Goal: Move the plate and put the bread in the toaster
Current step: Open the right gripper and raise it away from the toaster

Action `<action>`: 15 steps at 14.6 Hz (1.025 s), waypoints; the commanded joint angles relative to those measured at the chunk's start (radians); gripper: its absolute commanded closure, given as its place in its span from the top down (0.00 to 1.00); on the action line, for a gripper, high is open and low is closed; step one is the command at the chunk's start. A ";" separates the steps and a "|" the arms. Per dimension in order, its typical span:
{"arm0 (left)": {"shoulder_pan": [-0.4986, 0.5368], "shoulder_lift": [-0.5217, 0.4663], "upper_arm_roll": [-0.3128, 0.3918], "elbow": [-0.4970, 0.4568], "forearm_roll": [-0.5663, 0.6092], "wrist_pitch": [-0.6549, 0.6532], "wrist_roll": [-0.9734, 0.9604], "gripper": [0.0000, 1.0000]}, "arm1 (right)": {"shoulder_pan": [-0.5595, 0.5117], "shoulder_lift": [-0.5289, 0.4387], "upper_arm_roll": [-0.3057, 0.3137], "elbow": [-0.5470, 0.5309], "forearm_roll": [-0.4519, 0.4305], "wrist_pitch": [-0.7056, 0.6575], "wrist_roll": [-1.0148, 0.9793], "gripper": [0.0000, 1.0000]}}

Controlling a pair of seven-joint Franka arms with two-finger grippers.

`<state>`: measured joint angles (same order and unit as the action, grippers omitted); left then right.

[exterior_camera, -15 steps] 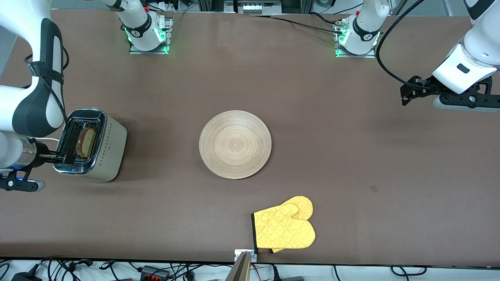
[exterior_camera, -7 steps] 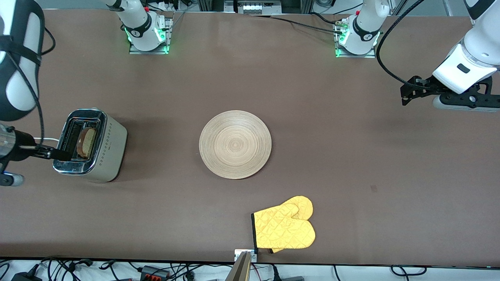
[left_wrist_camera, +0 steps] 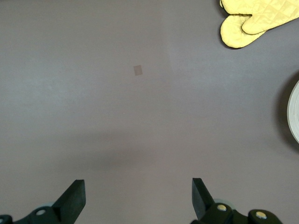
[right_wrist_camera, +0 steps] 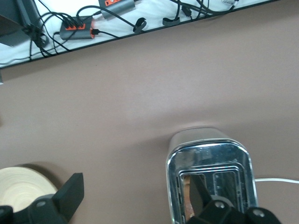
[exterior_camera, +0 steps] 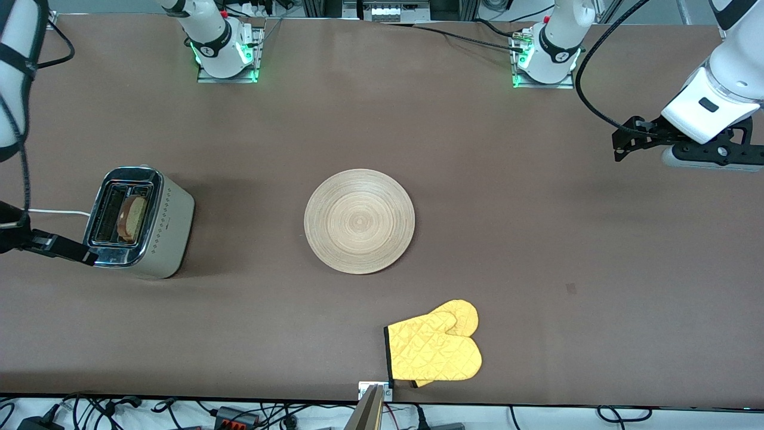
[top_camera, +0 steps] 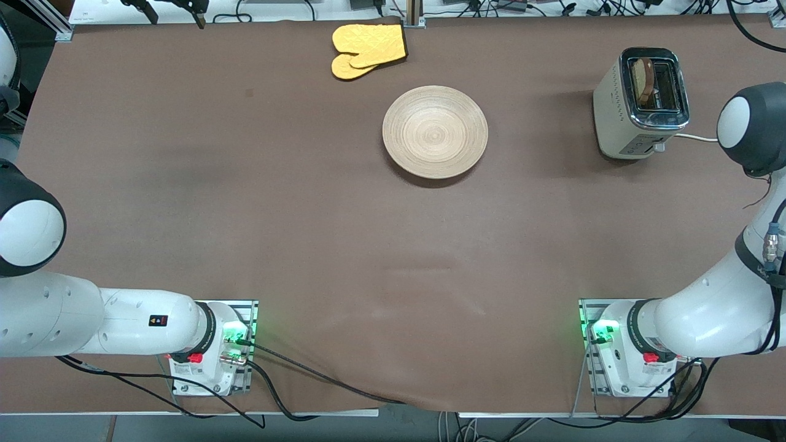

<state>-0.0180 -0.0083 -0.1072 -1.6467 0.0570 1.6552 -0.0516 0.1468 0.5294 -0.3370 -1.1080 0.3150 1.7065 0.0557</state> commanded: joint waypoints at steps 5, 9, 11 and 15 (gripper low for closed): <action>0.004 -0.006 -0.003 0.014 0.018 -0.018 -0.005 1.00 | 0.005 -0.022 0.010 0.017 0.021 -0.176 0.000 1.00; 0.004 -0.006 -0.005 0.015 0.018 -0.015 -0.005 1.00 | 0.013 -0.019 0.006 0.017 -0.038 -0.179 0.012 1.00; 0.004 -0.006 -0.003 0.013 0.018 -0.017 -0.005 1.00 | 0.028 -0.032 0.007 0.019 -0.056 -0.209 0.016 1.00; 0.004 -0.006 -0.005 0.013 0.018 -0.017 -0.005 1.00 | 0.074 -0.048 0.016 0.010 -0.111 -0.222 0.023 1.00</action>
<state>-0.0178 -0.0083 -0.1065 -1.6466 0.0570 1.6552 -0.0516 0.2061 0.5019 -0.3311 -1.0949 0.2481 1.4982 0.0598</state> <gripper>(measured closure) 0.000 0.000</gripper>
